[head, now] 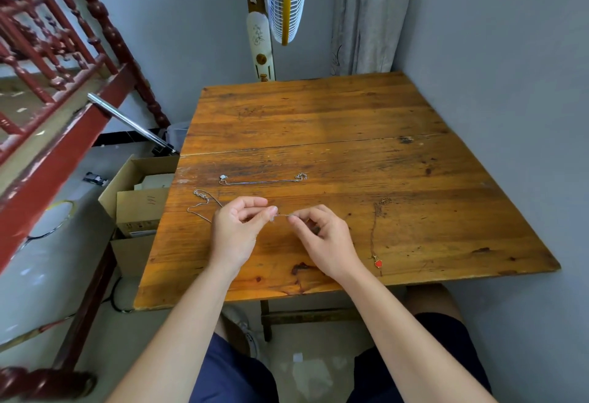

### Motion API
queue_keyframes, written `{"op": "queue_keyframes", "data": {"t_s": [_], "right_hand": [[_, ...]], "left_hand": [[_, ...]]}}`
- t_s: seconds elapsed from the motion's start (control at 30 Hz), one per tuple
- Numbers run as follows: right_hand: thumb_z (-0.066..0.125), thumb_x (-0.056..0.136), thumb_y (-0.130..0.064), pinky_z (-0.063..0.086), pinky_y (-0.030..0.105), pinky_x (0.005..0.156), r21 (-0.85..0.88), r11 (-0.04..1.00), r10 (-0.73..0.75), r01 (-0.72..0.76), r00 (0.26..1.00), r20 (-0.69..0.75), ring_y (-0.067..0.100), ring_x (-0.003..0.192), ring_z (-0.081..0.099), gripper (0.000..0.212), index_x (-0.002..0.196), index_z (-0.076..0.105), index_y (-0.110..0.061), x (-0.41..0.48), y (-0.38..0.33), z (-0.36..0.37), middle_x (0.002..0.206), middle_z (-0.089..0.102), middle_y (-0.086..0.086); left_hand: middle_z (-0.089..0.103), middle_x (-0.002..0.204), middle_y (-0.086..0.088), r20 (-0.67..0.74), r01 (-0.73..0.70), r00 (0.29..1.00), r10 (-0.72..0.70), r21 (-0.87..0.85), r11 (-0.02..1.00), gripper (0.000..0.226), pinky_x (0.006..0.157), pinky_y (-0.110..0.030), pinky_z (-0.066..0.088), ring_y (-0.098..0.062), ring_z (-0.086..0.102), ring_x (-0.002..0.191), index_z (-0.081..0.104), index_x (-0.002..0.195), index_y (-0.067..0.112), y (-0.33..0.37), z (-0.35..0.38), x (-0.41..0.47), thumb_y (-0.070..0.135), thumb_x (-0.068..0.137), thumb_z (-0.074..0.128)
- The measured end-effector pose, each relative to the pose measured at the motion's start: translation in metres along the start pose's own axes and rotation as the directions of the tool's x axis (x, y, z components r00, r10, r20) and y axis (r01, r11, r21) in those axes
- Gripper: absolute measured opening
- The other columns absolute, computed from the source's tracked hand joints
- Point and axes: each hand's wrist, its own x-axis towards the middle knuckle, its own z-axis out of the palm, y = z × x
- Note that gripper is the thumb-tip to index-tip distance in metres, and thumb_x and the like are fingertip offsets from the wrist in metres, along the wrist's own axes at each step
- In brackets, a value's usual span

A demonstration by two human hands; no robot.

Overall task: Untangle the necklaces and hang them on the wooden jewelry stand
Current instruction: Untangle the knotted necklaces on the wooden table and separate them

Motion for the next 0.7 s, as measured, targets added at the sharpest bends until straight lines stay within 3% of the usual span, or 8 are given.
{"op": "queue_keyframes", "data": {"t_s": [0.13,0.27,0.43,0.6,0.7], "right_hand": [[0.06,0.096,-0.042,0.054,0.033,0.077,-0.136,0.991,0.017,-0.018,1.0,-0.009,0.005,0.085,0.06,0.018,0.095,0.074,-0.03,-0.004,0.003,0.004,0.089,0.063,-0.015],[0.061,0.095,-0.04,0.054,0.029,0.075,-0.148,0.989,0.016,-0.019,1.0,-0.021,0.003,0.084,0.06,0.018,0.092,0.075,-0.029,-0.003,0.004,0.005,0.088,0.064,-0.016],[0.062,0.095,-0.042,0.051,0.022,0.071,-0.174,0.984,0.021,-0.024,1.0,-0.018,0.001,0.084,0.059,0.02,0.094,0.076,-0.028,-0.002,0.005,0.008,0.087,0.063,-0.016],[0.063,0.094,-0.041,0.051,0.02,0.069,-0.181,0.983,0.029,-0.031,0.999,-0.015,0.002,0.082,0.06,0.019,0.095,0.076,-0.027,-0.003,0.004,0.007,0.085,0.063,-0.015],[0.063,0.094,-0.041,0.053,0.023,0.07,-0.18,0.983,0.029,-0.031,1.0,-0.011,0.002,0.083,0.061,0.02,0.095,0.076,-0.027,-0.003,0.003,0.006,0.086,0.064,-0.015]], "left_hand": [[0.071,0.095,0.006,-0.156,-0.062,0.98,0.124,0.35,0.935,0.023,0.069,-0.021,0.047,-0.007,0.064,0.083,0.075,0.105,0.019,-0.021,-0.023,0.028,0.032,0.086,0.073],[0.066,0.114,-0.007,-0.315,0.101,0.942,0.116,0.598,0.795,0.034,0.08,-0.04,0.052,-0.028,0.061,0.102,0.074,0.111,0.019,-0.048,-0.053,0.063,0.044,0.088,0.067],[0.072,0.11,-0.005,-0.43,0.275,0.903,0.022,0.616,0.739,0.042,0.073,-0.044,0.058,-0.031,0.065,0.1,0.076,0.106,0.023,-0.061,-0.059,0.086,0.057,0.086,0.061],[0.066,0.109,-0.013,-0.496,0.297,0.867,0.045,0.588,0.752,0.019,0.071,-0.042,0.055,-0.036,0.063,0.091,0.079,0.094,0.017,-0.057,-0.046,0.084,0.026,0.091,0.063],[0.063,0.111,-0.012,-0.481,0.284,0.876,0.042,0.582,0.762,0.017,0.072,-0.039,0.049,-0.036,0.062,0.092,0.077,0.093,0.017,-0.056,-0.048,0.083,0.022,0.092,0.061]]}}
